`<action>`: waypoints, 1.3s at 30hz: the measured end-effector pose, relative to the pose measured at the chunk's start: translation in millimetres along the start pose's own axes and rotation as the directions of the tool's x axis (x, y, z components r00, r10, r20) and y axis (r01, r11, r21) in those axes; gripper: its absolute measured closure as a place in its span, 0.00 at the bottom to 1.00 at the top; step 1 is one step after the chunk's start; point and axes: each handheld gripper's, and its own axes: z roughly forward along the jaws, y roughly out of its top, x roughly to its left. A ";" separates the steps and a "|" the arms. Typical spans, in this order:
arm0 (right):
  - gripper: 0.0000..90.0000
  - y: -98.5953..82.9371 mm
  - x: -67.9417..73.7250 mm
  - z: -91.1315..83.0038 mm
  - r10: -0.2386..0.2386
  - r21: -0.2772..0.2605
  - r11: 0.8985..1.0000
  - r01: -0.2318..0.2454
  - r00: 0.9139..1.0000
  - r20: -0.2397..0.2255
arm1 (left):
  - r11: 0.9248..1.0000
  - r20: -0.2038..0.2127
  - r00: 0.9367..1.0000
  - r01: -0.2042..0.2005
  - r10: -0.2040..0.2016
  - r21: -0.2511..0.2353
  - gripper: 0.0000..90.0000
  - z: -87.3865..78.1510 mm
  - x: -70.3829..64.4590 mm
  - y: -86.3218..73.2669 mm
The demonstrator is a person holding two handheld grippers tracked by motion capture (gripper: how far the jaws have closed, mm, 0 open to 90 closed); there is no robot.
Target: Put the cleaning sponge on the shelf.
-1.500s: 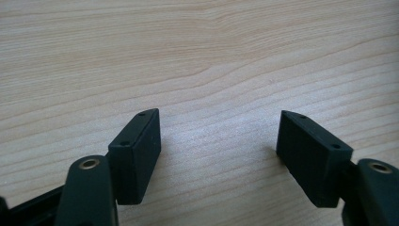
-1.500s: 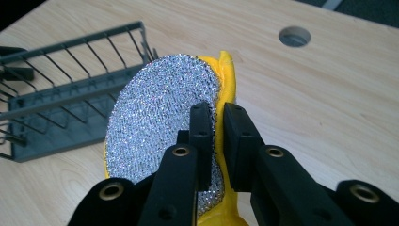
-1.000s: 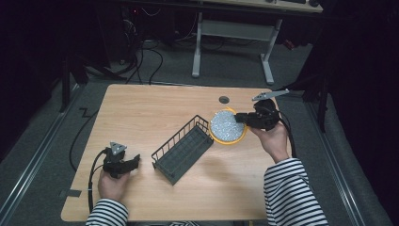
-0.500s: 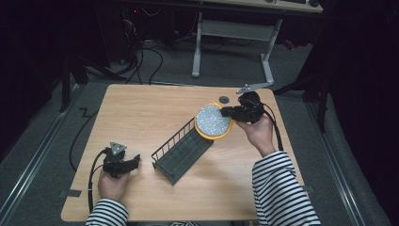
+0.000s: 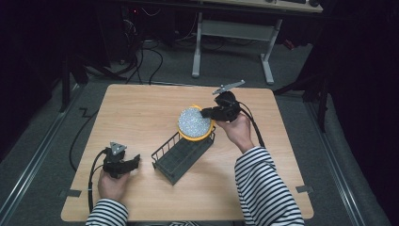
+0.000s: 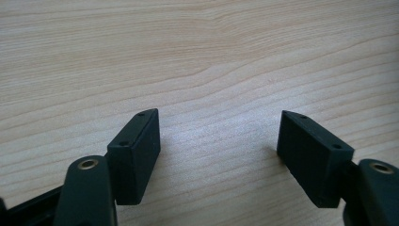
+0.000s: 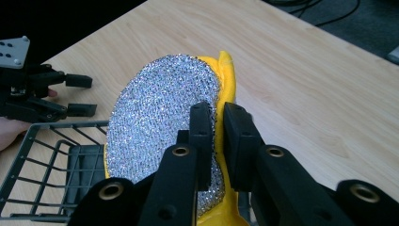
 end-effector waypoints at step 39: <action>0.93 -25.5 -0.9 48.7 -0.066 0.140 0.988 0.063 0.998 0.019 | 1.000 -0.003 1.000 -0.007 0.007 0.002 0.34 0.4 -1.2 0.1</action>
